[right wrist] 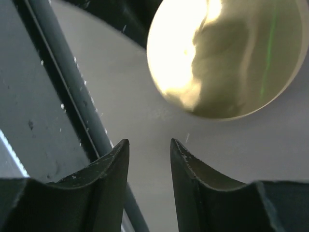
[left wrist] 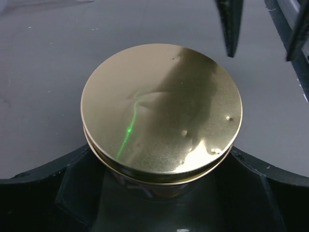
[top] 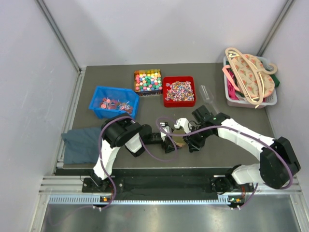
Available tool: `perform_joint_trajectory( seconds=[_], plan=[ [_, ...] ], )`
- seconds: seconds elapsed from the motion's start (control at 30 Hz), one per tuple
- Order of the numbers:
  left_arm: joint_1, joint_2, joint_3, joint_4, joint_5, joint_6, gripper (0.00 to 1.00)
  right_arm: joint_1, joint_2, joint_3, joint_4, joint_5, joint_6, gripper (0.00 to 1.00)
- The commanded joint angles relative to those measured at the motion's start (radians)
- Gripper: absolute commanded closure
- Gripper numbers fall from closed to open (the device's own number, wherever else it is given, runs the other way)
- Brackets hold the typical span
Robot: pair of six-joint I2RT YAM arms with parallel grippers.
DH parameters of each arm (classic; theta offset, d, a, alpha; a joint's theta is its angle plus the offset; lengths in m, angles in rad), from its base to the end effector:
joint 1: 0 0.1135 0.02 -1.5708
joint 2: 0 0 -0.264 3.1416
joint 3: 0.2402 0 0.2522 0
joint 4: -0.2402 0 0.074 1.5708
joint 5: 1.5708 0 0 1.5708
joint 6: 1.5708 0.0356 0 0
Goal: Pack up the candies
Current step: Screw the bottle lid onto the packing bottle.
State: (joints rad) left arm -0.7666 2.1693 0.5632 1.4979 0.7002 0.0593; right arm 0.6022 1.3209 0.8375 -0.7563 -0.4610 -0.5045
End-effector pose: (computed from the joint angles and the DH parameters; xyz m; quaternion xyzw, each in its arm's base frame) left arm 0.2151 -0.2390 0.0738 0.4904 0.5485 -0.4568 0.5001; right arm 0.1838 0.1456 0.2084 -0.5367 0.7972 0.2329 0.1492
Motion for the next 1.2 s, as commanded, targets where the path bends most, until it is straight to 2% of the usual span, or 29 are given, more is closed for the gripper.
perform_joint_trajectory(
  seconds=[0.0, 0.17, 0.3, 0.37, 0.57, 0.83, 1.17],
  plan=[
    [0.023, 0.038, -0.009, 0.200, -0.082, -0.023, 0.42, 0.004, -0.051, 0.040, -0.103, 0.002, -0.051, 0.60],
    [0.023, 0.038, -0.013, 0.200, -0.079, -0.019, 0.42, -0.053, -0.080, 0.124, -0.114, 0.018, -0.078, 0.59],
    [0.023, 0.040, -0.009, 0.200, -0.071, -0.021, 0.42, -0.096, -0.055, 0.175, 0.010, 0.019, -0.057, 0.58],
    [0.023, 0.040, -0.011, 0.202, -0.068, -0.022, 0.42, -0.096, 0.006, 0.218, 0.026, -0.002, -0.045, 0.52],
    [0.023, 0.037, -0.013, 0.202, -0.065, -0.015, 0.42, -0.093, 0.190, 0.316, 0.067, -0.114, -0.034, 0.51],
    [0.023, 0.037, -0.013, 0.202, -0.065, -0.015, 0.42, -0.088, 0.296, 0.362, 0.100, -0.197, -0.025, 0.50],
    [0.023, 0.038, -0.011, 0.202, -0.065, -0.016, 0.42, -0.058, 0.334, 0.354, 0.103, -0.200, -0.031, 0.52]
  ],
)
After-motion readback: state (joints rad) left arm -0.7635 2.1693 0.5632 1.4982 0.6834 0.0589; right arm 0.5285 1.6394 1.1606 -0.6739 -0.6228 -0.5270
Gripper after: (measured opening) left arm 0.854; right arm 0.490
